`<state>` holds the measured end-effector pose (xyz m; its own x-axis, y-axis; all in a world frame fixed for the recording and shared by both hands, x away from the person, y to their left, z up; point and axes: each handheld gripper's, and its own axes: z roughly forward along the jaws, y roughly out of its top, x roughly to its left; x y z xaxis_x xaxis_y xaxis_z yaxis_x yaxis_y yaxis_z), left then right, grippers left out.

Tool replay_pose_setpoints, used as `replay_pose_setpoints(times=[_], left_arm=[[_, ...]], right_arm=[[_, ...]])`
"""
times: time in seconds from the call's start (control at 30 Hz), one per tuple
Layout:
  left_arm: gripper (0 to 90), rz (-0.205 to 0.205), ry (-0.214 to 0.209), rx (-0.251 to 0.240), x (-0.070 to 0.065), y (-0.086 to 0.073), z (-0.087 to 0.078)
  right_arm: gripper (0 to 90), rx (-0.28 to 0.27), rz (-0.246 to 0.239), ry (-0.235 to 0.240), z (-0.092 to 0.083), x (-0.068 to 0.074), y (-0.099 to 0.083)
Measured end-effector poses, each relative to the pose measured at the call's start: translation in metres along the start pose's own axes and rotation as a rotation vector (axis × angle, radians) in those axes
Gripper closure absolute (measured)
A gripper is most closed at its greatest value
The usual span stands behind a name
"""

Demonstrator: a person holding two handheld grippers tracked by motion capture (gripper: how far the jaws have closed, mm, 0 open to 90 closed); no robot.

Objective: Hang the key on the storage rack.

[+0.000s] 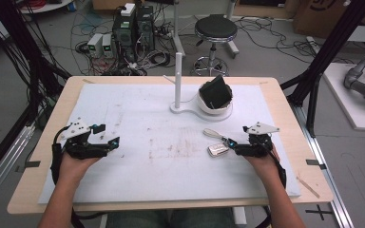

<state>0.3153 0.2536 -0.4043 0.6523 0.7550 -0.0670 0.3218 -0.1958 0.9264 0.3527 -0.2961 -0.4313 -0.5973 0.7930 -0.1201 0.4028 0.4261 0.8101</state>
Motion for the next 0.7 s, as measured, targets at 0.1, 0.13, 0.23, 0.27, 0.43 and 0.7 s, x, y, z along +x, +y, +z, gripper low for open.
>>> replay_pose_setpoints(times=[0.1, 0.13, 0.23, 0.27, 0.43, 0.7], left_arm=[[20.4, 0.008, -0.005, 0.007, -0.002, -0.001, 0.001], [20.4, 0.008, -0.007, 0.007, -0.003, -0.002, 0.001], [20.4, 0.014, -0.009, 0.01, -0.004, -0.003, 0.002], [20.4, 0.013, -0.011, 0.013, -0.005, -0.004, 0.002], [20.4, 0.009, -0.009, 0.015, -0.006, -0.005, 0.001], [20.4, 0.005, -0.005, 0.022, -0.006, -0.009, -0.001]], right_arm=[[21.3, 0.004, -0.011, 0.008, 0.003, 0.002, 0.002], [21.2, 0.005, -0.017, 0.009, 0.005, 0.003, 0.003], [21.3, 0.013, -0.024, 0.019, 0.01, 0.005, 0.006], [21.3, 0.014, -0.024, 0.021, 0.012, 0.006, 0.006], [21.5, 0.026, -0.027, 0.034, 0.022, 0.008, 0.01], [26.8, 0.058, -0.037, 0.043, 0.04, 0.007, 0.013]])
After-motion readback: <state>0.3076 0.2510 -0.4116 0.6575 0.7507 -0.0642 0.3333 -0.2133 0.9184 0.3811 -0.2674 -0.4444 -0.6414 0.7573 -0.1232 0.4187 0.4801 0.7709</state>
